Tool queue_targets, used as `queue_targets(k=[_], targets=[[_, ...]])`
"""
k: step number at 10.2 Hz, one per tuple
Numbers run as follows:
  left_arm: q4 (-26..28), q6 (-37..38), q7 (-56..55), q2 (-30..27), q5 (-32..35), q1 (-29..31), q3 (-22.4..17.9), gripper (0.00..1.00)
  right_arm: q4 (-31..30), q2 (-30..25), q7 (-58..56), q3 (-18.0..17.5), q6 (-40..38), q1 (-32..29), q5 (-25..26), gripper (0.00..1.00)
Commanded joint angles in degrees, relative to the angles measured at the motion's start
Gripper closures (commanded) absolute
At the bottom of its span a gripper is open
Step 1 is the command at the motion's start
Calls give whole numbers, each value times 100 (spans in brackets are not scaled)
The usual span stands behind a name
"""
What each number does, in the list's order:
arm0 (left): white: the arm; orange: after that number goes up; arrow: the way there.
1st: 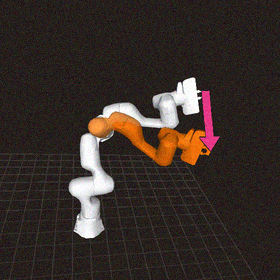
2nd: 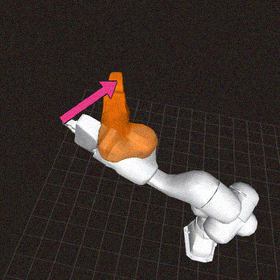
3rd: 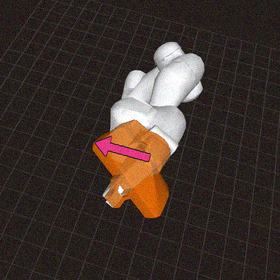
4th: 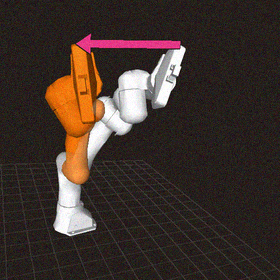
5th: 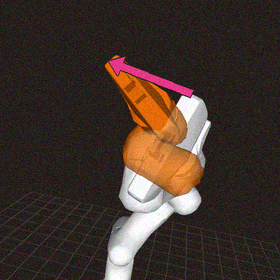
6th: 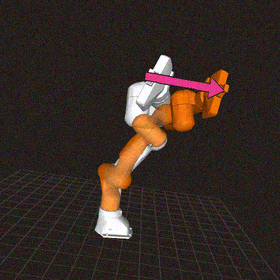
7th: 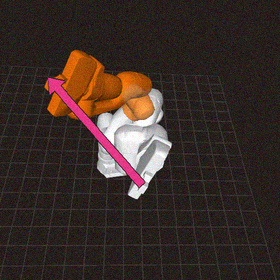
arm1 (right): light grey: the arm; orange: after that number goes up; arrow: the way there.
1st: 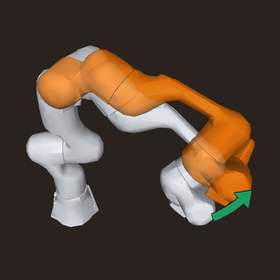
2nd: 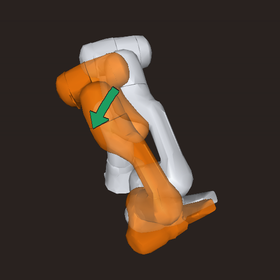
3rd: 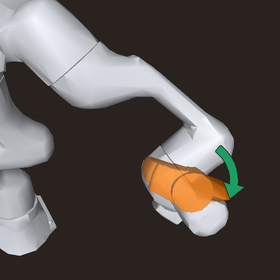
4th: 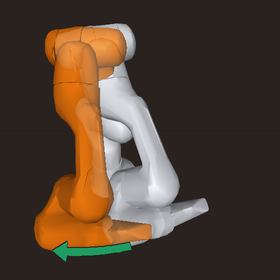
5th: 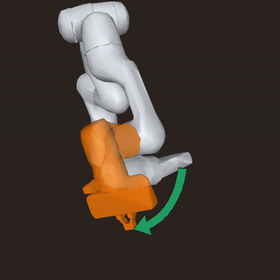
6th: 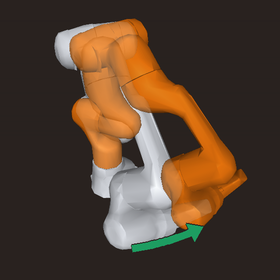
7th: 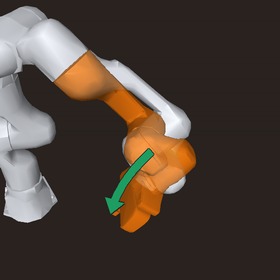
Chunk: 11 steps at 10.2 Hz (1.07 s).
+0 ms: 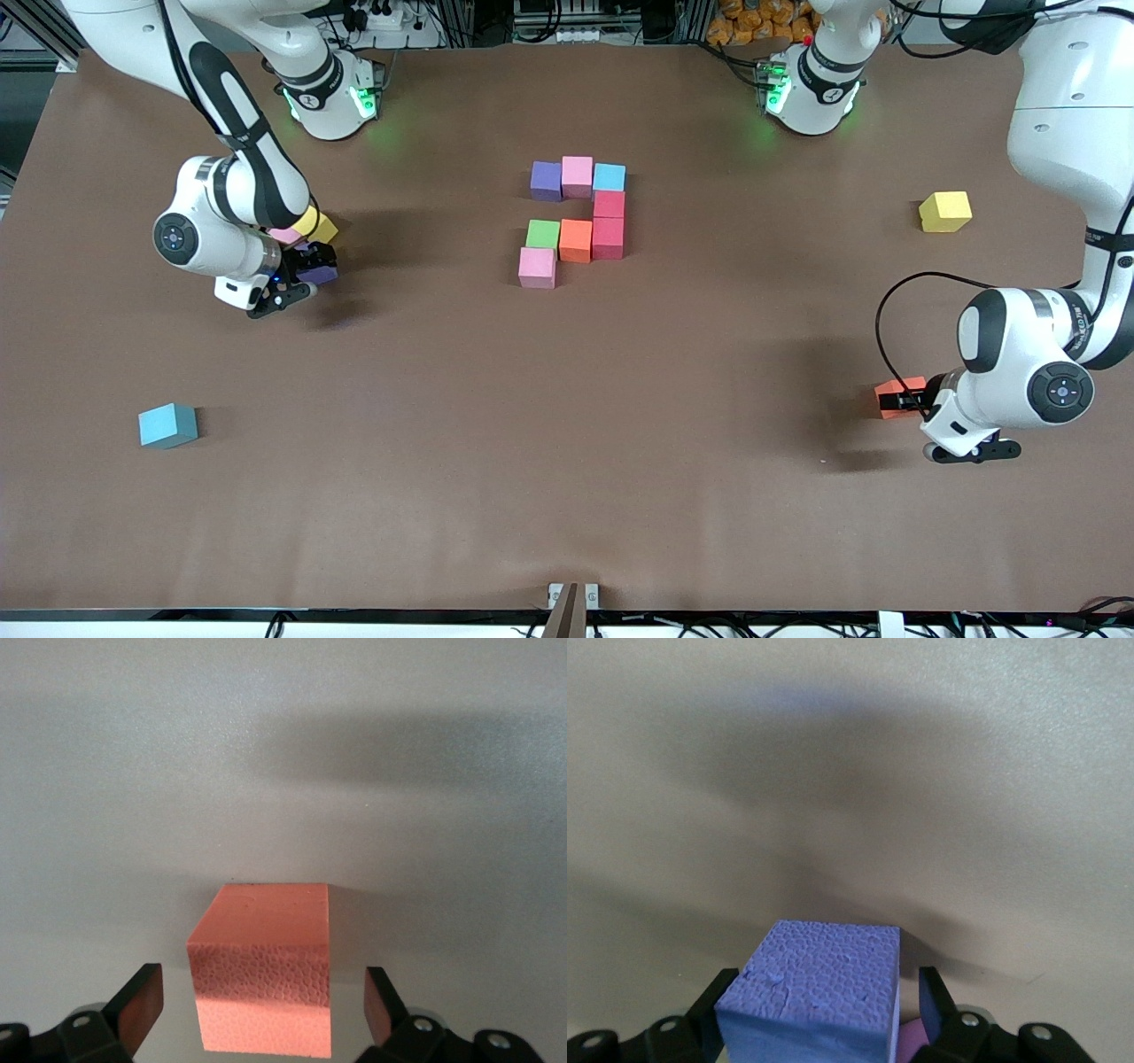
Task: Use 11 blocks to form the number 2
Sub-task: 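Grasp the violet cube with the right gripper while the left gripper lifts coral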
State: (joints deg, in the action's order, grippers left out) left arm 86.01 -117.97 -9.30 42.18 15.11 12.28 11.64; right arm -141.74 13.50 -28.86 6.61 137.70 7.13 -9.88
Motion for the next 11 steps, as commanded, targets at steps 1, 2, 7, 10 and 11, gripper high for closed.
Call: queue_targets(k=[1, 2, 7, 10, 11], targets=[[-75, 117, -98, 45, 97, -42, -48, 0, -73, -32, -50, -107, 64, -159, 101, 51], [-75, 117, -72, 62, 106, -50, -57, 0, -73, -32, -41, -107, 38, -159, 101, 61], [-66, 117, 461, 177, 133, -42, -136, 46, 40, -58, 20, -116, 73, -124, 39, 72], [-93, 117, 1138, 11, 150, -111, -127, 100, 566, -40, 134, -116, 73, 7, 30, 72], [-93, 117, 1376, -77, 150, -234, -84, 100, 760, -14, 143, -116, 73, 60, 30, 72]])
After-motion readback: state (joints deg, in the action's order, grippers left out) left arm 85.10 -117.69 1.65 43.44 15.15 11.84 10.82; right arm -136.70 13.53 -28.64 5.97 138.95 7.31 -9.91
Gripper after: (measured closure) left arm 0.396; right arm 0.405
